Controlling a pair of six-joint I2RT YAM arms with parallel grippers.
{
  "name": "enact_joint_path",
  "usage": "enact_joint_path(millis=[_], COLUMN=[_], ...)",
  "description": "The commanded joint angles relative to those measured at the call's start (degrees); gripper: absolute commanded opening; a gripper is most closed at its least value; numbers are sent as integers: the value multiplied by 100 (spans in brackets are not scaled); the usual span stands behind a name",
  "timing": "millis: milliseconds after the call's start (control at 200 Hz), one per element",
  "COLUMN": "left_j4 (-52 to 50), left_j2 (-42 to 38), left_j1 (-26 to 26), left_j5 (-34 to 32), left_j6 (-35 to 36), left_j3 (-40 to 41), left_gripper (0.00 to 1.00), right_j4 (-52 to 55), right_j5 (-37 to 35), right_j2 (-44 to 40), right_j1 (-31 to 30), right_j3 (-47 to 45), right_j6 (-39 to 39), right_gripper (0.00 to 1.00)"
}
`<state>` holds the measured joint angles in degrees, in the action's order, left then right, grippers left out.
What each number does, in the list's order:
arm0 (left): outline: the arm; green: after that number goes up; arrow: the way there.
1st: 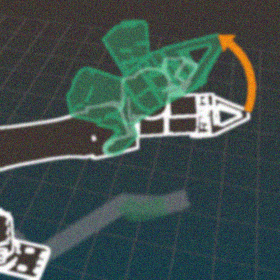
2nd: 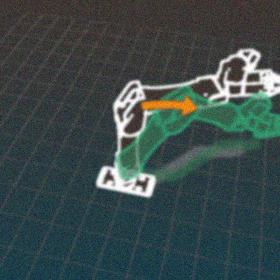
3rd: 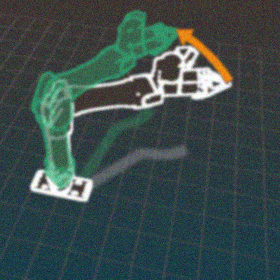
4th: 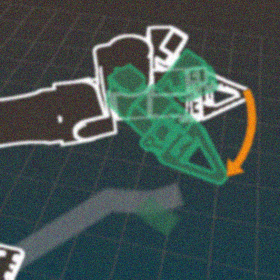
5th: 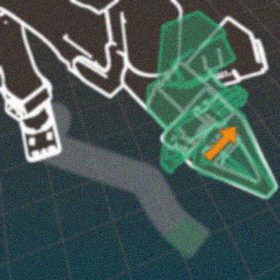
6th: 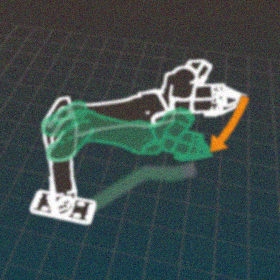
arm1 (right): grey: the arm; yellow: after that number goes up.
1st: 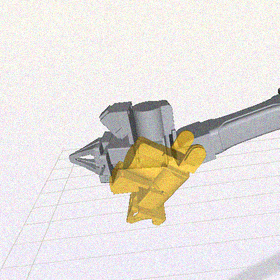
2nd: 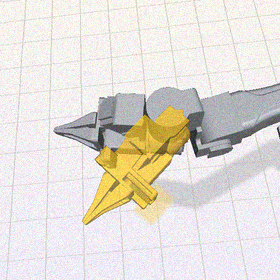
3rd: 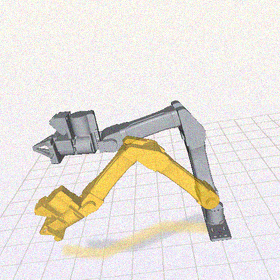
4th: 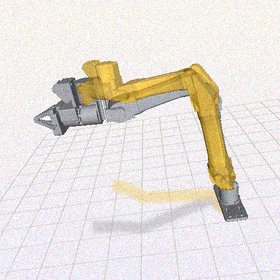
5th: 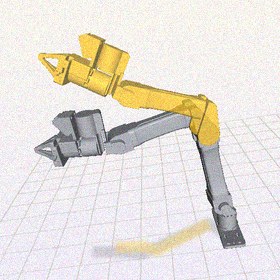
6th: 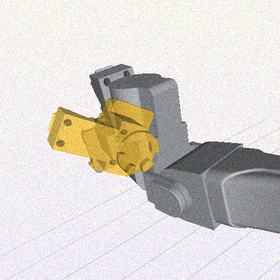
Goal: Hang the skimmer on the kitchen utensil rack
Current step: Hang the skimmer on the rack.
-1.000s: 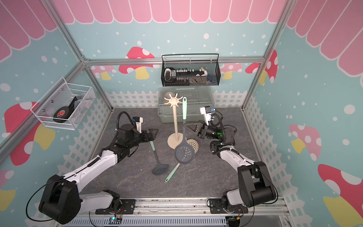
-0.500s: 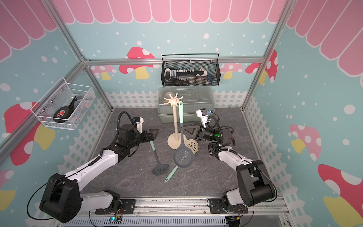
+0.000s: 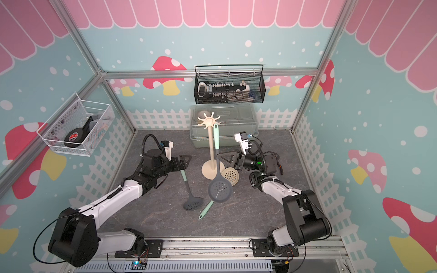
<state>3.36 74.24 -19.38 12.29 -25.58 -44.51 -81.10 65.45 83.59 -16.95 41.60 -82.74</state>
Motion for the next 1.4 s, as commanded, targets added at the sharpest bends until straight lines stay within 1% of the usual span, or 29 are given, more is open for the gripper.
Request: enact_joint_path(millis=[0,365,655,1011,1191,1226,1296,1396], left_j4=[139,165,198,298,342,341,332,311], left_j2=[78,85,80,-56,-129,-143,-179,-232], left_j1=[-5,-5,-4,-14,-33,-31,-36,-39], left_j5=[102,152,223,375,479,494,509,527], left_j6=[-50,-71,-78,-104,-114,-116,-106,-96], left_j3=[41,65,65,177,197,197,197,197], left_gripper=[99,99,99,99,99,99,99,99], right_j4=[-433,-442,-442,-442,-442,-442,-434,-425], right_j5=[-6,45,139,-74,-444,-531,-666,-859], right_j2=[119,494,1026,1621,1921,1952,1998,2038], right_j1=[-36,-44,-53,-96,-98,-98,-91,-98], right_j3=[-38,122,499,659,650,656,687,717], right_j6=[-14,-31,-388,-625,-677,-664,-648,-638], right_gripper=[0,0,0,0,0,4,6,18])
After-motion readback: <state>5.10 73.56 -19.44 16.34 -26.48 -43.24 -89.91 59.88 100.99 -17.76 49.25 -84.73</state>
